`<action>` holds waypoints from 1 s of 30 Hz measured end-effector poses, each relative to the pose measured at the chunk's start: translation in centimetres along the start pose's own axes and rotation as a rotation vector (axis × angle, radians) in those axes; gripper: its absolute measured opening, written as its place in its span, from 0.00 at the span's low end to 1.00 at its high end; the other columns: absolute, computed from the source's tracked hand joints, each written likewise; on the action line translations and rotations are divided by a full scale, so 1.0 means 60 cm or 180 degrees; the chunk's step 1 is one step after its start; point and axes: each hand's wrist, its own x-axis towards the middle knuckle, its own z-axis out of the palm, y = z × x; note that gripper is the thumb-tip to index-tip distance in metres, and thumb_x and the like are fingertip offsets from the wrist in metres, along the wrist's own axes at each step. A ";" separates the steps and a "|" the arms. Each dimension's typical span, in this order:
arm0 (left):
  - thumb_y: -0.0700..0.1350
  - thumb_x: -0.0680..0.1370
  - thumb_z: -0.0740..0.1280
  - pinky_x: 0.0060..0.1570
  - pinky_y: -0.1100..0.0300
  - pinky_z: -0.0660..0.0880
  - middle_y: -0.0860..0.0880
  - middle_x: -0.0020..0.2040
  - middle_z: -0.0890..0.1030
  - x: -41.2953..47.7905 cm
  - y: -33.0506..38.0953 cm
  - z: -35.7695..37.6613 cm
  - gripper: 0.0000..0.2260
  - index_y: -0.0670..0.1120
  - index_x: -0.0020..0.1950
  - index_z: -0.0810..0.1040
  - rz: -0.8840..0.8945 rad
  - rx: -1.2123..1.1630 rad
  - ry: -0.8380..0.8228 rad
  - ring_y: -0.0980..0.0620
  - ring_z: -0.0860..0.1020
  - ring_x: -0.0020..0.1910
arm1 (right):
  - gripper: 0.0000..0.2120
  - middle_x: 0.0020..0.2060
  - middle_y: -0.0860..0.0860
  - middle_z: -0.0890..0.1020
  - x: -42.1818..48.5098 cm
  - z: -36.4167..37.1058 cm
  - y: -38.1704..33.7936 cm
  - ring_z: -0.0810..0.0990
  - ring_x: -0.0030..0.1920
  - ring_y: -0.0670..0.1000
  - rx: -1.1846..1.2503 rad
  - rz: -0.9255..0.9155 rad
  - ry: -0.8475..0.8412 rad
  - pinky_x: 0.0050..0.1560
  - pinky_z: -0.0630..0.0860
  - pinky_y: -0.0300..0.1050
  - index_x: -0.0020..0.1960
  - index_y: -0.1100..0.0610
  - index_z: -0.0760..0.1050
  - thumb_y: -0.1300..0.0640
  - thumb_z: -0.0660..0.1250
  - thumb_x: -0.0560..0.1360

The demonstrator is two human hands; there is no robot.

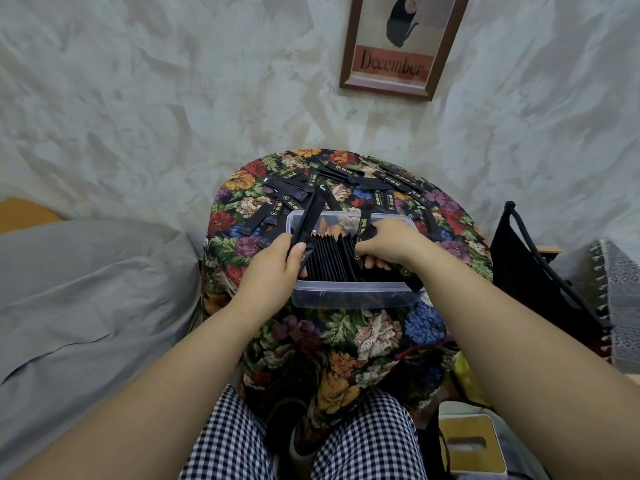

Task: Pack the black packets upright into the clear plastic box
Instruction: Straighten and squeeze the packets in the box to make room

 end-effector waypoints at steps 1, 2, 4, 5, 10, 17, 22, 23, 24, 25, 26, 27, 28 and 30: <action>0.48 0.83 0.53 0.39 0.52 0.70 0.49 0.39 0.79 0.000 0.000 0.000 0.11 0.42 0.47 0.68 0.0003 -0.0006 0.0001 0.50 0.77 0.39 | 0.05 0.33 0.54 0.82 0.001 0.000 -0.002 0.70 0.23 0.49 -0.0054 0.0019 -0.0020 0.24 0.66 0.39 0.46 0.61 0.71 0.60 0.65 0.75; 0.48 0.83 0.53 0.40 0.52 0.71 0.49 0.39 0.80 0.000 0.000 0.000 0.11 0.42 0.47 0.68 0.0006 -0.0010 0.0004 0.50 0.77 0.39 | 0.05 0.33 0.54 0.82 0.003 -0.001 -0.004 0.70 0.23 0.49 -0.0084 0.0036 -0.0036 0.24 0.66 0.38 0.43 0.60 0.71 0.60 0.66 0.75; 0.48 0.83 0.53 0.40 0.52 0.71 0.49 0.39 0.80 0.001 0.000 0.000 0.12 0.42 0.47 0.68 0.0010 -0.0003 0.0009 0.50 0.77 0.39 | 0.07 0.33 0.54 0.82 0.007 -0.002 -0.007 0.70 0.24 0.49 -0.0127 0.0064 -0.0080 0.23 0.66 0.38 0.39 0.59 0.71 0.60 0.66 0.75; 0.48 0.83 0.53 0.40 0.53 0.71 0.49 0.38 0.79 0.001 0.000 0.000 0.11 0.42 0.46 0.68 0.0014 0.0000 0.0008 0.51 0.77 0.39 | 0.08 0.33 0.54 0.82 0.009 -0.004 -0.009 0.70 0.24 0.49 -0.0154 0.0073 -0.0106 0.24 0.67 0.38 0.38 0.60 0.71 0.60 0.66 0.75; 0.48 0.83 0.53 0.38 0.54 0.70 0.50 0.38 0.79 0.000 -0.001 0.000 0.12 0.42 0.45 0.67 0.0010 -0.0022 -0.0051 0.53 0.76 0.38 | 0.07 0.31 0.56 0.81 0.017 -0.014 -0.020 0.70 0.25 0.51 -0.0129 -0.0024 -0.0114 0.25 0.67 0.40 0.39 0.63 0.71 0.62 0.66 0.74; 0.51 0.83 0.51 0.39 0.54 0.73 0.55 0.40 0.81 0.030 0.028 -0.019 0.10 0.49 0.52 0.70 0.0155 0.0645 -0.0031 0.54 0.75 0.37 | 0.09 0.24 0.51 0.80 0.017 -0.019 -0.013 0.69 0.19 0.46 -0.0132 0.0055 -0.0282 0.25 0.69 0.38 0.35 0.64 0.76 0.62 0.68 0.73; 0.50 0.83 0.51 0.37 0.58 0.72 0.54 0.41 0.82 0.076 0.062 -0.002 0.10 0.51 0.54 0.71 0.0525 0.0807 -0.0683 0.54 0.76 0.38 | 0.07 0.23 0.49 0.79 0.015 -0.023 0.013 0.70 0.21 0.48 0.0138 0.0095 -0.0231 0.23 0.69 0.38 0.37 0.61 0.78 0.60 0.70 0.72; 0.50 0.83 0.51 0.41 0.55 0.73 0.53 0.42 0.82 0.085 0.066 0.001 0.11 0.48 0.53 0.71 0.0546 0.0737 -0.0838 0.51 0.77 0.40 | 0.06 0.23 0.49 0.79 0.014 -0.024 0.016 0.70 0.22 0.48 0.0206 0.0076 -0.0238 0.23 0.68 0.38 0.37 0.60 0.78 0.61 0.70 0.72; 0.50 0.83 0.51 0.45 0.53 0.73 0.51 0.44 0.82 0.093 0.070 0.004 0.13 0.46 0.51 0.72 0.0553 0.0698 -0.0976 0.49 0.77 0.43 | 0.06 0.23 0.50 0.79 0.012 -0.026 0.018 0.70 0.23 0.48 0.0274 0.0055 -0.0249 0.23 0.68 0.38 0.37 0.60 0.78 0.61 0.70 0.72; 0.50 0.83 0.51 0.46 0.52 0.72 0.49 0.45 0.81 0.099 0.073 0.006 0.13 0.45 0.50 0.72 0.0548 0.0696 -0.1111 0.47 0.76 0.44 | 0.05 0.24 0.50 0.79 0.011 -0.026 0.019 0.70 0.23 0.48 0.0339 0.0043 -0.0264 0.23 0.68 0.38 0.38 0.59 0.78 0.61 0.70 0.72; 0.50 0.83 0.51 0.45 0.53 0.69 0.48 0.44 0.79 0.103 0.075 0.006 0.13 0.47 0.47 0.71 0.0536 0.0720 -0.1238 0.46 0.74 0.44 | 0.05 0.25 0.51 0.79 0.010 -0.027 0.020 0.70 0.22 0.47 0.0398 0.0036 -0.0279 0.23 0.68 0.38 0.38 0.59 0.78 0.61 0.70 0.73; 0.49 0.84 0.50 0.43 0.55 0.66 0.48 0.44 0.77 0.105 0.078 0.006 0.12 0.49 0.46 0.70 0.0509 0.0756 -0.1360 0.45 0.73 0.46 | 0.05 0.26 0.52 0.80 0.009 -0.027 0.022 0.70 0.22 0.47 0.0437 0.0033 -0.0289 0.23 0.68 0.38 0.39 0.59 0.78 0.62 0.70 0.73; 0.49 0.84 0.50 0.44 0.56 0.64 0.46 0.48 0.76 0.106 0.078 0.005 0.12 0.48 0.50 0.71 0.0460 0.0801 -0.1483 0.43 0.72 0.49 | 0.04 0.28 0.52 0.80 0.008 -0.027 0.023 0.69 0.21 0.46 0.0449 0.0029 -0.0285 0.23 0.68 0.38 0.39 0.60 0.78 0.61 0.70 0.73; 0.49 0.84 0.49 0.51 0.55 0.65 0.40 0.61 0.74 0.106 0.077 0.003 0.17 0.40 0.63 0.69 0.0333 0.0875 -0.1640 0.41 0.71 0.60 | 0.05 0.28 0.52 0.81 0.007 -0.026 0.026 0.69 0.20 0.45 0.0444 0.0023 -0.0263 0.24 0.68 0.38 0.41 0.62 0.79 0.61 0.70 0.73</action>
